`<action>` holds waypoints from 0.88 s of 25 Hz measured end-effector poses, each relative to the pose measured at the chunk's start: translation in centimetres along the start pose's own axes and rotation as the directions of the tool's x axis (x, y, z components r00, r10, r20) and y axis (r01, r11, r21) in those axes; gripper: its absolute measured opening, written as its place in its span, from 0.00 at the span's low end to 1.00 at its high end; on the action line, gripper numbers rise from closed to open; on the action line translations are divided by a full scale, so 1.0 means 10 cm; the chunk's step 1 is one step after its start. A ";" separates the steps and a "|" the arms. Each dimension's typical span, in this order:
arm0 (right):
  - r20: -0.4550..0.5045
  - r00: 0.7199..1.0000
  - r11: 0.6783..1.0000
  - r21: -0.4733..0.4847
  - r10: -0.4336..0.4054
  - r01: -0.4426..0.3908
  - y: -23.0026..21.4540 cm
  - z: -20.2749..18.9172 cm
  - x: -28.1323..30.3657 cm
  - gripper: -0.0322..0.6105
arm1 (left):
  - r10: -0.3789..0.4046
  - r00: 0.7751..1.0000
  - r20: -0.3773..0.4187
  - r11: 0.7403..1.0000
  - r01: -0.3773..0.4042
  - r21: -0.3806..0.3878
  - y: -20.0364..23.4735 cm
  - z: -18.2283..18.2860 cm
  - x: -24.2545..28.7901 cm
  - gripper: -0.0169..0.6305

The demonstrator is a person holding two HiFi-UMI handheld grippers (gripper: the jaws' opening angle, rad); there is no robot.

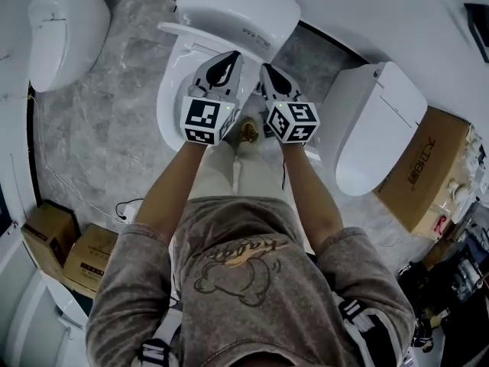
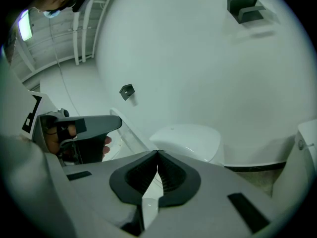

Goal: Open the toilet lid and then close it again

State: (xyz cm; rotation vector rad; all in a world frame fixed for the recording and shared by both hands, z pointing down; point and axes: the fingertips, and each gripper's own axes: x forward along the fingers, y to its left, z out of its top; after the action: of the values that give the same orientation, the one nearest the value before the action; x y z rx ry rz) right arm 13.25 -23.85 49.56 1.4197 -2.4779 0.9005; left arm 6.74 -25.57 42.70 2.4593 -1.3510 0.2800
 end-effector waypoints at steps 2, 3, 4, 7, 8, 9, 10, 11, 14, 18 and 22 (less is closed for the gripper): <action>-0.002 1.000 1.000 0.002 -0.014 0.014 -0.03 0.02 0.01 0.09 | -0.019 1.000 -0.010 1.000 0.019 0.002 0.00 0.01 0.04 0.04; -0.002 1.000 1.000 0.002 -0.021 0.021 -0.04 0.02 0.02 0.09 | -0.027 1.000 -0.013 1.000 0.028 0.003 0.00 0.02 0.06 0.04; -0.001 1.000 1.000 0.001 -0.027 0.027 -0.04 0.03 0.02 0.09 | -0.036 0.999 -0.015 0.999 0.036 0.004 0.01 0.02 0.07 0.04; 0.014 0.999 0.999 -0.002 -0.042 0.042 0.02 0.12 0.00 0.09 | -0.058 0.998 -0.032 0.998 0.058 0.016 0.03 0.04 0.05 0.04; 0.021 0.999 0.999 -0.002 -0.046 0.046 0.04 0.16 -0.02 0.09 | -0.063 0.997 -0.040 0.998 0.064 0.020 0.03 0.06 0.03 0.04; 0.029 0.998 0.999 -0.001 -0.051 0.051 0.07 0.22 -0.05 0.09 | -0.068 0.997 -0.045 0.997 0.069 0.023 0.03 0.08 0.00 0.04; 0.037 0.998 0.998 -0.001 -0.055 0.056 0.10 0.28 -0.08 0.09 | -0.071 0.997 -0.043 0.997 0.072 0.025 0.04 0.13 -0.03 0.04; 0.047 0.997 0.998 -0.001 -0.060 0.060 0.12 0.36 -0.11 0.09 | -0.074 0.997 -0.037 0.997 0.075 0.026 0.05 0.20 -0.07 0.04; 0.087 0.994 0.998 -0.007 -0.069 0.070 0.21 0.65 -0.15 0.09 | -0.075 0.997 -0.006 0.996 0.076 0.037 0.13 0.49 -0.16 0.04; 0.136 0.989 0.997 -0.029 -0.062 0.067 0.32 0.99 -0.14 0.09 | -0.056 0.998 0.028 0.997 0.054 0.062 0.34 0.79 -0.23 0.04; 0.140 0.989 0.997 -0.044 -0.056 0.063 0.40 1.09 -0.05 0.09 | -0.024 0.999 0.021 0.997 0.023 0.079 0.58 0.86 -0.23 0.04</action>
State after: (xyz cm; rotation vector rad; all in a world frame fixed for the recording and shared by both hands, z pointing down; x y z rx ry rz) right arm 11.99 -28.12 38.87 1.5817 -2.5207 0.7501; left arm 0.75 -29.83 35.01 2.5478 -1.3430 0.3074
